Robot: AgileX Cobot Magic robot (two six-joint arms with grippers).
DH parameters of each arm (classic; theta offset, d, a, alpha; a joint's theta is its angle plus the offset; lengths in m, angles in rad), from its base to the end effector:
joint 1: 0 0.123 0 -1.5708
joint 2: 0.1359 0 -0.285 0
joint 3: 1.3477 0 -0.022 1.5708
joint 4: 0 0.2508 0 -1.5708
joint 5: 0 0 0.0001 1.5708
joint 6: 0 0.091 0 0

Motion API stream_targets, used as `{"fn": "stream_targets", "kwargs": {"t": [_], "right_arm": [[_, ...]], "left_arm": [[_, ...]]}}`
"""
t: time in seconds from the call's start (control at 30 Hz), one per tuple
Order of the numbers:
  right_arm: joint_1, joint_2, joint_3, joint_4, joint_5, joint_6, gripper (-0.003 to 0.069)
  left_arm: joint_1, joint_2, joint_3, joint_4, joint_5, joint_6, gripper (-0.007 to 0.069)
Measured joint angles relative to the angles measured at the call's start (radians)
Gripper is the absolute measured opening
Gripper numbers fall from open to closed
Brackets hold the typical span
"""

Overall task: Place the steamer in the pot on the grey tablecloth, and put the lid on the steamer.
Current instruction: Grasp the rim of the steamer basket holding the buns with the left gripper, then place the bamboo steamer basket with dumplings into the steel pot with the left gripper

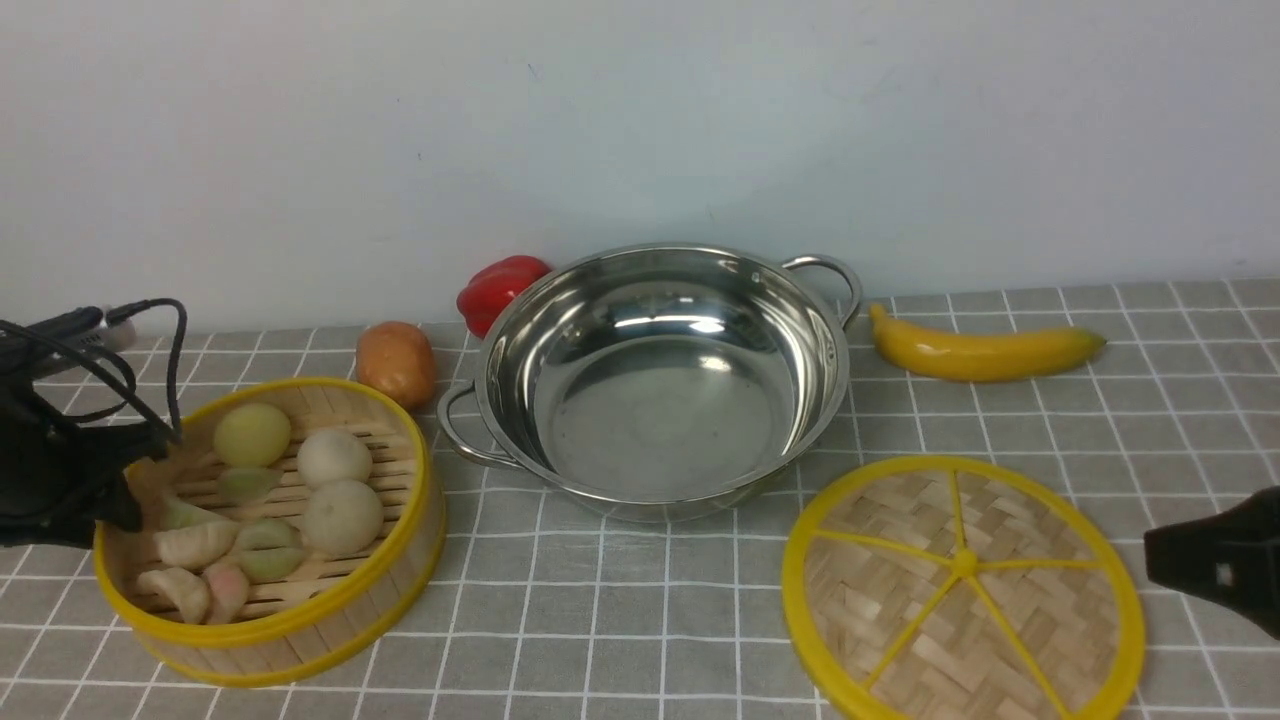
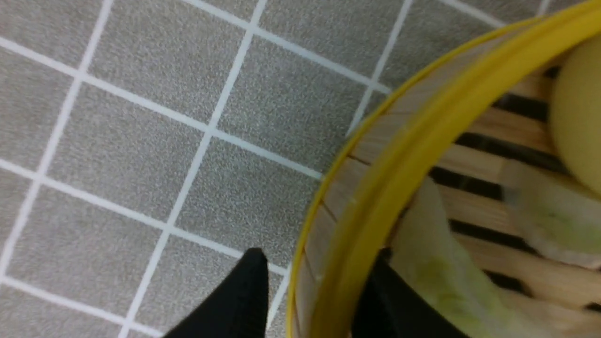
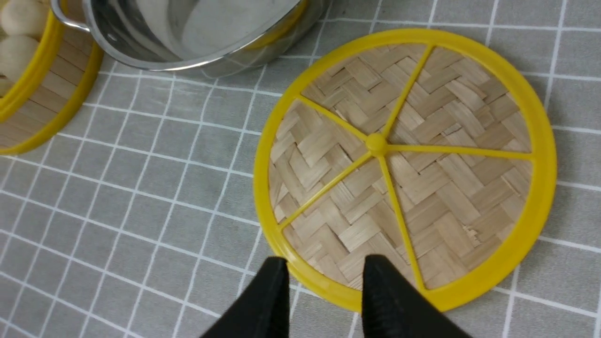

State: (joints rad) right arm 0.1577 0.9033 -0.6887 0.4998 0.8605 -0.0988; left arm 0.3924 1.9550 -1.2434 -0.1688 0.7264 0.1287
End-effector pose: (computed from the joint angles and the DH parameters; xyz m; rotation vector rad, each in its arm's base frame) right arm 0.1510 0.0575 0.2910 -0.0510 2.5131 0.6301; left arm 0.3534 0.1352 0.1534 -0.5436 2.8444 -0.0942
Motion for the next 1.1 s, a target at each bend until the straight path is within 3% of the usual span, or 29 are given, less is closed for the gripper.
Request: {"fn": "stream_targets", "kwargs": {"t": [0.2,0.33,0.47,0.63,0.8,0.9,0.97,1.1], "right_arm": [[0.000,0.000,0.000,0.027,0.006,-0.003,0.0240],[0.000,0.000,0.000,0.035,0.013,-0.003,0.0240],[0.000,0.000,0.000,0.043,0.041,-0.004,0.0240],[0.000,0.000,0.000,0.043,0.059,-0.014,0.0240],[0.000,0.000,0.000,0.043,0.069,-0.017,0.0240],[0.000,0.000,0.000,0.043,0.070,-0.017,0.0240],[0.000,0.000,0.000,0.043,0.070,-0.017,0.0240],[0.000,0.000,0.000,0.043,0.072,-0.018,0.0240]], "left_arm": [[-0.001,0.019,-0.012,0.048,0.023,0.014,0.0034],[0.008,0.018,-0.043,0.076,0.074,0.003,0.0031],[0.026,-0.014,-0.197,0.115,0.255,0.030,0.0031],[0.017,-0.045,-0.397,0.056,0.411,0.055,0.0031],[-0.114,-0.050,-0.589,-0.011,0.476,0.083,0.0031],[-0.298,-0.036,-0.681,-0.008,0.483,0.065,0.0031],[-0.351,-0.023,-0.703,-0.001,0.484,0.052,0.0031],[-0.560,0.093,-0.798,0.073,0.489,-0.007,0.0031]]}}
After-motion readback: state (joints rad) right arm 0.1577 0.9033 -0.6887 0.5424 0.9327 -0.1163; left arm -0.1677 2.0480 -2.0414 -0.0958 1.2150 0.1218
